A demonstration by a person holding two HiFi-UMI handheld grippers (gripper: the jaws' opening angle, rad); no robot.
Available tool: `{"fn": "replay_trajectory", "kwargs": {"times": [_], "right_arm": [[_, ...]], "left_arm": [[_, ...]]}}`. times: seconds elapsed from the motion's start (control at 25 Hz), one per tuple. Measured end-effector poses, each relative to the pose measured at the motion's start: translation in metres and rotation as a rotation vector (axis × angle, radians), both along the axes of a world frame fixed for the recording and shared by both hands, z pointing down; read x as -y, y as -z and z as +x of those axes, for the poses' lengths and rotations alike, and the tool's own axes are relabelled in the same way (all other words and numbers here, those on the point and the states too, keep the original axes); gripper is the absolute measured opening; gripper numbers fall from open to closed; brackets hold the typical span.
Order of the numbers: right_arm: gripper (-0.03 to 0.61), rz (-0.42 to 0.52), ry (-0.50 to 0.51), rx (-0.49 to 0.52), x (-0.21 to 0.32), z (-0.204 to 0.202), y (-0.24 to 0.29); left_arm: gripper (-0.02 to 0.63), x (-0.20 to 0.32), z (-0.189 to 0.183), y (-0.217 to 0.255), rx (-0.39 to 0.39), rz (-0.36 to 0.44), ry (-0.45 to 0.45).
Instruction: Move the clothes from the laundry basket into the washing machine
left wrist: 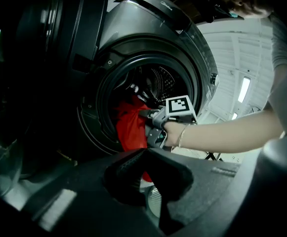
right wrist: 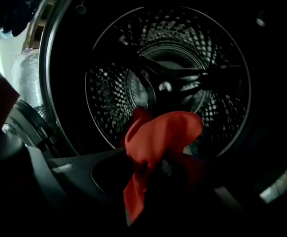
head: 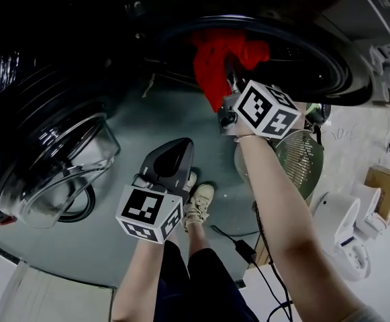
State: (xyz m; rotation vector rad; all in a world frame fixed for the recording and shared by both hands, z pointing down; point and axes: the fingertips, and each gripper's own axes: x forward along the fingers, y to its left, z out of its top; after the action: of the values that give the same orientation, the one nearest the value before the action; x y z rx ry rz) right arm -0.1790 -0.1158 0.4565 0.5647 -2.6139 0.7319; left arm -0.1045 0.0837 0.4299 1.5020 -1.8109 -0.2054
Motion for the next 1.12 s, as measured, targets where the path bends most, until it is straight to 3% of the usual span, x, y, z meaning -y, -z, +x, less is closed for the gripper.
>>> {"fn": "replay_trajectory", "kwargs": {"times": [0.32, 0.36, 0.4, 0.44, 0.48, 0.52, 0.76, 1.0, 1.12], "right_arm": [[0.066, 0.074, -0.003, 0.124, 0.020, -0.034, 0.057], [0.101, 0.062, 0.001, 0.102, 0.020, -0.036, 0.052], [0.220, 0.043, 0.001, 0.065, 0.019, -0.037, 0.044], [0.384, 0.020, -0.004, 0.017, 0.019, -0.036, 0.034], [0.462, -0.001, -0.014, -0.036, 0.020, -0.033, 0.025], [0.490, -0.014, -0.030, -0.084, 0.020, -0.026, 0.017], [0.522, -0.057, -0.172, -0.195, 0.017, 0.037, -0.016], [0.572, -0.311, -0.225, -0.254, -0.030, 0.079, -0.094], [0.583, -0.359, -0.218, -0.282, -0.040, 0.078, -0.122]], "left_arm": [[0.109, 0.003, -0.007, 0.009, 0.004, 0.010, 0.000], [0.109, 0.003, -0.006, 0.010, 0.004, 0.009, -0.006], [0.107, 0.004, -0.005, 0.010, 0.005, 0.009, -0.012], [0.109, 0.004, -0.005, 0.010, 0.004, 0.010, -0.014], [0.109, 0.005, -0.005, 0.010, 0.002, 0.012, -0.012], [0.109, 0.005, -0.006, 0.009, 0.000, 0.011, -0.009], [0.109, -0.003, -0.009, 0.001, -0.004, -0.017, -0.001], [0.109, -0.001, -0.007, -0.005, -0.021, -0.023, 0.006], [0.107, 0.002, -0.006, -0.007, -0.019, -0.015, 0.000]]}}
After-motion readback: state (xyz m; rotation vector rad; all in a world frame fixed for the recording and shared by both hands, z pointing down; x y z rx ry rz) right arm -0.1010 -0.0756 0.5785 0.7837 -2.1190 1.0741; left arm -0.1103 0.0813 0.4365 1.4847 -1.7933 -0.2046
